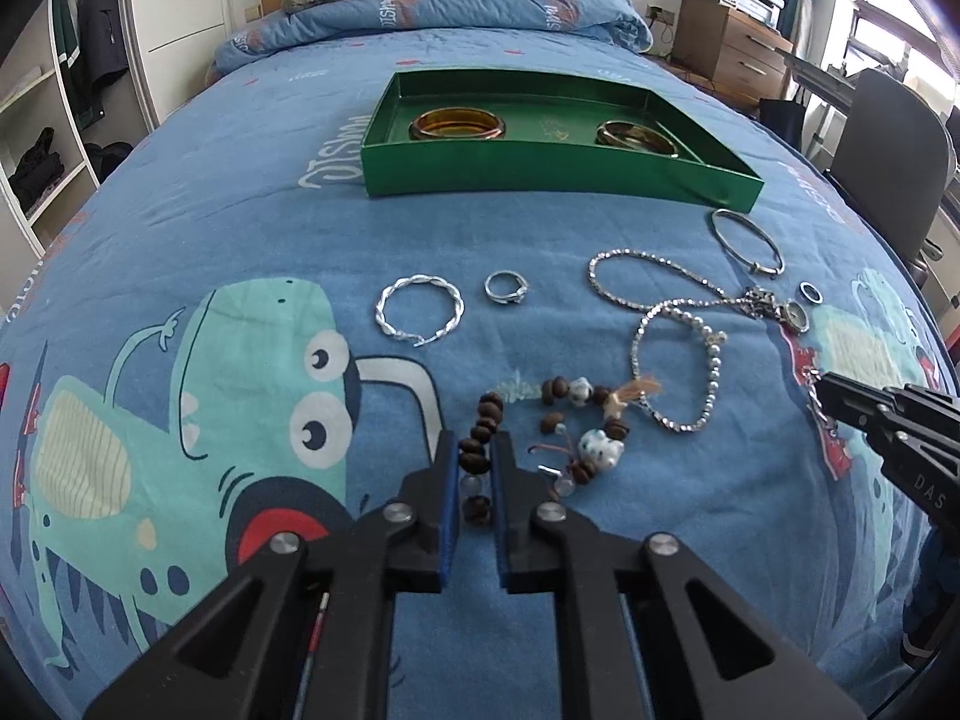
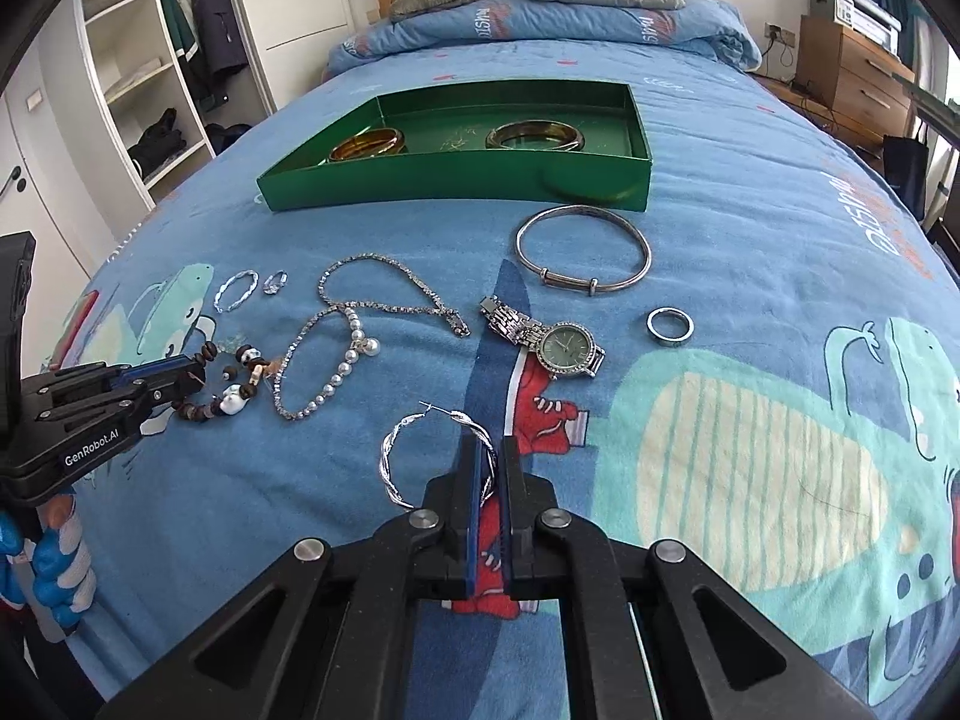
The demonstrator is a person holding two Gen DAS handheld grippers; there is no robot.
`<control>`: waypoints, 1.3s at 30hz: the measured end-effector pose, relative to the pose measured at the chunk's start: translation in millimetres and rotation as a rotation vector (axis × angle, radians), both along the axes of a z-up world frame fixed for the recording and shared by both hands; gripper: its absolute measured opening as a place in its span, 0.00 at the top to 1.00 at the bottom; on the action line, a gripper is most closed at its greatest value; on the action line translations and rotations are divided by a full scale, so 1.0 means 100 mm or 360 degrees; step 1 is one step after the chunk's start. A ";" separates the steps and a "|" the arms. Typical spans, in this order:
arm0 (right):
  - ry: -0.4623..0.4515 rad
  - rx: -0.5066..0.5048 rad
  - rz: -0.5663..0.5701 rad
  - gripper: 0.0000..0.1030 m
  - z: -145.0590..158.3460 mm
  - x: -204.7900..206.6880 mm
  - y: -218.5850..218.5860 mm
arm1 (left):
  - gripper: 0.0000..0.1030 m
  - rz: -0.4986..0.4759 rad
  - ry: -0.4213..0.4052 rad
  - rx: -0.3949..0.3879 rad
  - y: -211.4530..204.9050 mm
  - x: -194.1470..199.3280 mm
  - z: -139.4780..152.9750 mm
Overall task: Organize jewelry
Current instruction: 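Grasp the beaded bracelet with the left tool while the right tool grasps the twisted silver hoop, then carry the beaded bracelet into the tray with the left tool while the right tool drops the hoop there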
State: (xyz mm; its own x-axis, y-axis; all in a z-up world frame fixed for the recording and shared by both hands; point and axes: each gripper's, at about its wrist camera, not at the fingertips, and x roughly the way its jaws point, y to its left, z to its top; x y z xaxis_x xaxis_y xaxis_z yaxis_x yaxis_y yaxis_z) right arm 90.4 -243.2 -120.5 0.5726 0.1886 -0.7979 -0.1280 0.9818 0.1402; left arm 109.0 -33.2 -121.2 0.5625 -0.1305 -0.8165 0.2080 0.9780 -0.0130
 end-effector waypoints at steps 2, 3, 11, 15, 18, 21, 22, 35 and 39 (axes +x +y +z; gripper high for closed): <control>-0.0028 0.0005 -0.0007 0.95 0.08 -0.09 0.00 | 0.91 -0.0004 -0.0032 0.0011 -0.01 -0.07 0.09; -0.0044 0.0007 -0.0010 0.95 0.12 -0.13 0.00 | 0.91 -0.0005 -0.0047 0.0014 -0.01 -0.10 0.14; -0.0154 0.0031 -0.0021 0.95 0.44 -0.44 0.02 | 0.91 -0.0004 -0.0168 0.0003 0.01 -0.34 0.53; -0.0199 0.0032 -0.0030 0.95 0.57 -0.59 0.00 | 0.91 0.0003 -0.0226 -0.0014 0.04 -0.43 0.72; -0.0231 0.0034 -0.0038 0.95 0.67 -0.68 -0.02 | 0.91 0.0012 -0.0268 -0.0033 0.07 -0.49 0.86; -0.0271 0.0026 -0.0041 0.95 0.78 -0.75 -0.03 | 0.91 0.0018 -0.0312 -0.0051 0.10 -0.52 1.03; -0.0287 0.0022 -0.0043 0.95 0.84 -0.76 -0.03 | 0.91 0.0019 -0.0329 -0.0055 0.10 -0.51 1.09; -0.0546 -0.0037 -0.0068 0.95 1.69 -0.43 -0.14 | 0.91 -0.0002 -0.0522 -0.0104 0.08 -0.11 1.95; -0.0587 -0.0062 -0.0065 0.95 1.86 -0.12 -0.12 | 0.91 -0.0020 -0.0531 -0.0125 -0.01 0.20 2.09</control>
